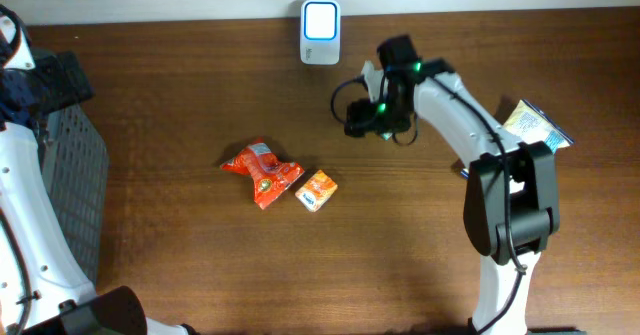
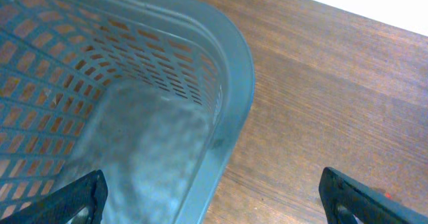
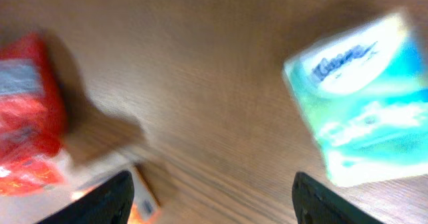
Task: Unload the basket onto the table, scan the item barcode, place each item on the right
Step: 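Reach the right gripper to the green tissue pack and grasp it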
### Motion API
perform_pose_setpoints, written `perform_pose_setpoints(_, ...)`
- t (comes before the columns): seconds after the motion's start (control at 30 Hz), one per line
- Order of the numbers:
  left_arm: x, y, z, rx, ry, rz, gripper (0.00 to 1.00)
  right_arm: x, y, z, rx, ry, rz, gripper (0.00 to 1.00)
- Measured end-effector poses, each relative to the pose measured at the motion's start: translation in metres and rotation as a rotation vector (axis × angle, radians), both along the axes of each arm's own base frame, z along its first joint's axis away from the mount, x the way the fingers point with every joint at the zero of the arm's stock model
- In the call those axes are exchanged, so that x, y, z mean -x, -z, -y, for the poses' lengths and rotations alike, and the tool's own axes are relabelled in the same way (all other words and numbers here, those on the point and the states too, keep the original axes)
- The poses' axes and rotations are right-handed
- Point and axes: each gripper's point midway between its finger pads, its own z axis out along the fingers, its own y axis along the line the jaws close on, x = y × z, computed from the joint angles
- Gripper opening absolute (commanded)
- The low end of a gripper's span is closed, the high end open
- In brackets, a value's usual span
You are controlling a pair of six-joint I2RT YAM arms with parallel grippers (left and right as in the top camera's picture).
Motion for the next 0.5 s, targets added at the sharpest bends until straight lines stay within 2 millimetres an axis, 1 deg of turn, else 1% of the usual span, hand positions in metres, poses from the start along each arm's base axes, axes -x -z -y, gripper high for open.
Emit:
perform_pose_setpoints(0.03,0.000,0.000,0.000,0.000,0.000,0.001,0.99,-0.010,-0.019,0.004,-0.001,-0.007,0.041,0.76)
perform_pose_setpoints(0.07,0.000,0.000,0.000,0.000,0.001,0.001,0.99,-0.025,-0.037,0.011,0.003,-0.022,0.112,0.76)
perform_pose_setpoints(0.1,0.000,0.000,0.000,0.000,0.001,0.001,0.99,-0.034,-0.050,0.024,0.020,-0.048,0.171,0.76)
perform_pose_setpoints(0.13,0.000,0.000,0.000,0.000,0.001,0.001,0.99,-0.038,-0.054,0.038,0.044,-0.081,0.205,0.76)
perform_pose_setpoints(0.17,0.000,0.000,0.000,0.000,0.001,0.001,0.99,-0.040,-0.051,0.050,0.063,-0.112,0.217,0.76)
perform_pose_setpoints(0.2,0.000,0.000,0.000,0.000,0.001,0.001,0.99,-0.043,-0.045,0.059,0.074,-0.143,0.223,0.76)
perform_pose_setpoints(0.23,0.000,0.000,0.000,0.000,0.000,0.001,0.99,-0.044,-0.037,0.063,0.075,-0.166,0.221,0.73)
perform_pose_setpoints(0.27,0.000,0.000,0.000,0.000,0.000,0.001,0.99,-0.046,-0.025,0.067,0.069,-0.188,0.210,0.67)
perform_pose_setpoints(0.3,0.000,0.000,0.000,0.000,0.001,0.000,0.99,-0.047,0.000,0.069,0.065,-0.217,0.176,0.61)
perform_pose_setpoints(0.37,0.000,0.000,0.000,0.000,0.001,0.001,0.99,-0.044,0.031,0.068,0.056,-0.247,0.124,0.50)
perform_pose_setpoints(0.4,0.000,0.000,0.000,0.000,0.000,0.001,0.99,-0.042,0.042,0.068,0.053,-0.255,0.104,0.45)
perform_pose_setpoints(0.43,0.000,0.000,0.000,0.000,0.001,0.001,0.99,-0.041,0.048,0.067,0.047,-0.261,0.092,0.37)
perform_pose_setpoints(0.5,0.000,0.000,0.000,0.000,0.001,0.001,0.99,-0.040,0.052,0.064,0.025,-0.267,0.083,0.30)
